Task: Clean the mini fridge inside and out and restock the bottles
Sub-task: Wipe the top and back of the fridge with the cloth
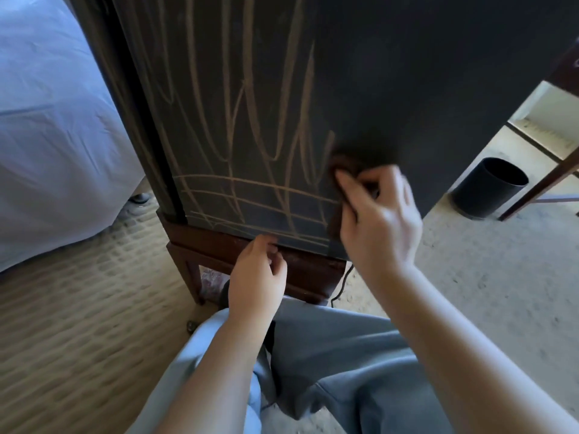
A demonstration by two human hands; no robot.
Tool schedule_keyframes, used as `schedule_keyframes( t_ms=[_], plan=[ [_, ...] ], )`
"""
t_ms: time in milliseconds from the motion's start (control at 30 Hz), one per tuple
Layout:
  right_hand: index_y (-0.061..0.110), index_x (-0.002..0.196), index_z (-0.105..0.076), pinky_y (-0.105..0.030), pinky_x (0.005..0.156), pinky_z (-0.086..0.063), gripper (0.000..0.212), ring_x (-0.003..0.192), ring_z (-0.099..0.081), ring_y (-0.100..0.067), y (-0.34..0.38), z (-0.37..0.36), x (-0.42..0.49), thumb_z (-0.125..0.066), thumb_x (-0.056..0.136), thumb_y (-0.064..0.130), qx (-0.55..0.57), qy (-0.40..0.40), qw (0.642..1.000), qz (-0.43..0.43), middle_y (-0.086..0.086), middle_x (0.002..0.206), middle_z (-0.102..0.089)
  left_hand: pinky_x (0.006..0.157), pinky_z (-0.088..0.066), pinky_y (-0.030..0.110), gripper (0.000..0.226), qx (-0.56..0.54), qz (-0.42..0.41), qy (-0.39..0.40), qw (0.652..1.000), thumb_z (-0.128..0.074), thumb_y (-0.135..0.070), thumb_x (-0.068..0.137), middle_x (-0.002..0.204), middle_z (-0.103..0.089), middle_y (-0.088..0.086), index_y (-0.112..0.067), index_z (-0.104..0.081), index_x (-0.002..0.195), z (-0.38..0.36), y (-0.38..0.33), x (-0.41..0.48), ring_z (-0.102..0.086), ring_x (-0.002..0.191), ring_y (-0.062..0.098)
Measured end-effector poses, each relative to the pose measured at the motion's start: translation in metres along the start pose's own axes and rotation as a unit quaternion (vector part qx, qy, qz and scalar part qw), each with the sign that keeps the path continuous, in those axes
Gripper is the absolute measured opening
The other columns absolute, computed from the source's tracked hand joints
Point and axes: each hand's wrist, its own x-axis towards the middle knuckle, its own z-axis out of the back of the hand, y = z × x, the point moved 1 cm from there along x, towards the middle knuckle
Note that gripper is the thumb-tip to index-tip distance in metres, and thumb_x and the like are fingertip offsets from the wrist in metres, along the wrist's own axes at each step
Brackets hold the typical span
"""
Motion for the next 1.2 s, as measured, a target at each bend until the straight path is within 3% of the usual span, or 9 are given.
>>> schedule_keyframes(
  t_ms=[133,267,400,567,833,933,967,1100,1200],
  plan=[
    [0.022,0.101,-0.075,-0.028,0.045,-0.048,0.040,0.080,-0.052,-0.024,-0.005,-0.044,-0.080,-0.066,0.068,0.002,0.004,0.143,0.989,-0.023,-0.008,0.090,-0.058,0.073,-0.042,0.026,0.026,-0.005,-0.009,0.009,1.000,-0.060,-0.011,0.086,0.104,-0.065,0.001,-0.017,-0.061,0.112,0.001,0.005,0.001,-0.061,0.095,0.022],
    [0.021,0.099,-0.075,-0.031,0.044,-0.050,0.039,0.074,-0.059,-0.030,-0.012,-0.063,-0.131,-0.071,0.064,0.006,-0.008,0.253,0.966,-0.055,-0.008,0.090,-0.057,0.068,-0.045,0.026,0.023,-0.008,-0.016,0.013,1.000,-0.061,-0.011,0.086,0.096,-0.064,-0.002,-0.016,-0.062,0.108,0.001,0.011,0.001,-0.061,0.085,0.019],
    [0.023,0.099,-0.076,-0.026,0.046,-0.048,0.051,0.080,-0.058,-0.025,-0.010,-0.056,-0.127,-0.081,0.054,-0.001,0.004,0.275,0.956,-0.104,-0.004,0.092,-0.058,0.062,-0.030,0.009,0.023,0.019,-0.001,0.040,0.999,-0.060,-0.015,0.087,0.100,-0.063,-0.008,-0.020,-0.061,0.110,0.004,0.007,-0.003,-0.059,0.088,0.011],
    [0.019,0.101,-0.076,-0.032,0.055,-0.052,0.043,0.091,-0.049,-0.023,-0.029,-0.017,-0.089,-0.070,0.068,-0.007,0.016,0.208,0.966,-0.153,-0.005,0.094,-0.058,0.068,-0.028,0.015,0.023,0.031,0.005,0.059,0.998,-0.060,-0.016,0.088,0.101,-0.065,-0.008,-0.019,-0.061,0.110,0.006,0.004,-0.016,-0.060,0.095,0.013],
    [0.021,0.103,-0.075,-0.031,0.064,-0.051,0.033,0.090,-0.053,-0.022,-0.063,-0.002,-0.113,-0.071,0.079,-0.001,-0.039,0.273,0.932,-0.234,0.000,0.094,-0.059,0.070,-0.037,0.021,0.024,0.038,0.017,0.107,0.993,-0.058,-0.015,0.087,0.089,-0.059,-0.012,-0.020,-0.060,0.111,0.008,0.006,-0.024,-0.061,0.089,0.015],
    [0.026,0.093,-0.062,-0.028,0.069,-0.042,0.005,0.088,-0.054,-0.017,-0.044,-0.026,-0.122,-0.057,0.093,0.028,-0.043,0.331,0.924,-0.188,0.005,0.097,-0.055,0.070,-0.030,0.017,0.025,0.035,0.033,0.107,0.993,-0.056,-0.016,0.090,0.092,-0.062,-0.009,-0.020,-0.058,0.114,0.005,0.007,-0.018,-0.061,0.089,0.014],
    [0.023,0.093,-0.058,-0.029,0.071,-0.039,0.011,0.090,-0.054,-0.020,-0.035,-0.035,-0.123,-0.053,0.095,0.033,-0.029,0.341,0.922,-0.183,0.004,0.097,-0.053,0.069,-0.027,0.015,0.025,0.035,0.038,0.108,0.993,-0.055,-0.017,0.090,0.095,-0.064,-0.008,-0.021,-0.057,0.115,0.004,0.007,-0.017,-0.061,0.090,0.014],
    [0.016,0.119,-0.065,-0.037,0.088,-0.042,0.028,0.109,-0.047,-0.033,0.009,-0.062,-0.115,-0.050,0.097,0.023,0.026,0.335,0.934,-0.121,-0.011,0.117,-0.051,0.071,-0.039,0.023,0.026,0.042,0.024,0.113,0.992,-0.057,-0.016,0.090,0.102,-0.066,-0.003,-0.020,-0.058,0.115,0.004,0.009,-0.018,-0.062,0.091,0.019],
    [0.015,0.118,-0.066,-0.039,0.084,-0.046,0.030,0.106,-0.049,-0.035,0.011,-0.059,-0.108,-0.060,0.090,0.024,0.031,0.363,0.924,-0.118,-0.012,0.118,-0.052,0.073,-0.043,0.028,0.025,0.051,0.020,0.125,0.991,-0.058,-0.016,0.091,0.094,-0.060,-0.007,-0.019,-0.058,0.116,0.004,0.005,-0.018,-0.061,0.089,0.021]
  ],
)
